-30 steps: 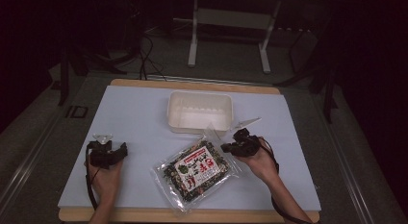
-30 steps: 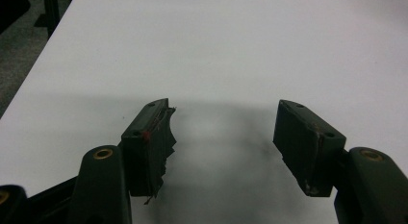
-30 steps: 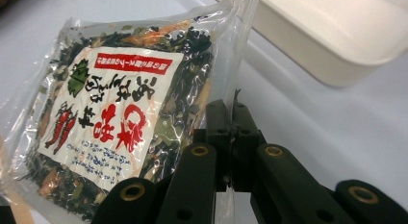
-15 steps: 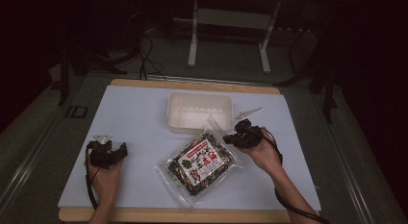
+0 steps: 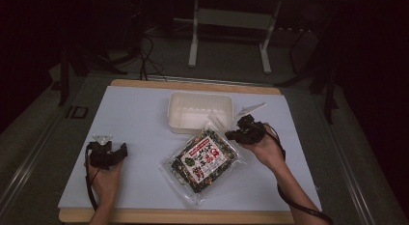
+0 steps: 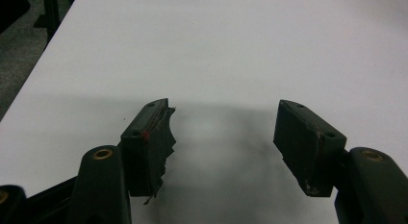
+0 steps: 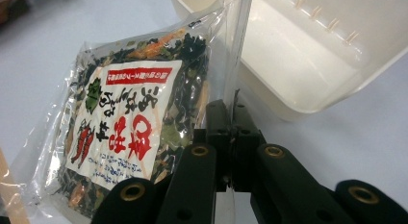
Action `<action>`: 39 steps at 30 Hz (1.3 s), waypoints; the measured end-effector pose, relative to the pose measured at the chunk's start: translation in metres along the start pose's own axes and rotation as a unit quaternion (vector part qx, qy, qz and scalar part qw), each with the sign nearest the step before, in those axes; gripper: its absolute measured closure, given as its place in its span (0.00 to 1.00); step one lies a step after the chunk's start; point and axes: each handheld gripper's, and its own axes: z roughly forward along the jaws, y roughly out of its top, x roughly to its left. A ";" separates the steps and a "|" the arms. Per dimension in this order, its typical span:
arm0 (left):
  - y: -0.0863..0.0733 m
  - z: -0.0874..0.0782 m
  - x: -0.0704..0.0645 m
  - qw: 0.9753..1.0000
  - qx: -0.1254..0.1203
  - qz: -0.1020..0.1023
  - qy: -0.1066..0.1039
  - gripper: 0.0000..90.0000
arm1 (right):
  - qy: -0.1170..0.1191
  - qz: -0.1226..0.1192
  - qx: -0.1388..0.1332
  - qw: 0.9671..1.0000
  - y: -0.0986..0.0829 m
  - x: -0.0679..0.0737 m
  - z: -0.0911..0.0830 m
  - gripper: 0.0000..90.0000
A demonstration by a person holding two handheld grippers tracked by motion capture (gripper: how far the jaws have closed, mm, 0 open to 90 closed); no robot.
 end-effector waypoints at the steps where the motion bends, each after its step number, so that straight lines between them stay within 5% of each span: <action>1: 0.000 0.000 0.000 1.000 -0.001 -0.002 -0.001 0.42 | 0.000 0.002 -0.001 1.000 0.001 0.000 -0.001 0.99; 16: 0.000 -0.001 0.000 1.000 -0.003 -0.001 -0.001 0.42 | -0.009 -0.004 -0.015 1.000 0.014 -0.005 -0.015 0.99; 39: 0.000 -0.001 0.000 1.000 -0.002 -0.002 -0.002 0.42 | 0.010 -0.007 -0.042 0.999 0.033 -0.010 -0.043 0.99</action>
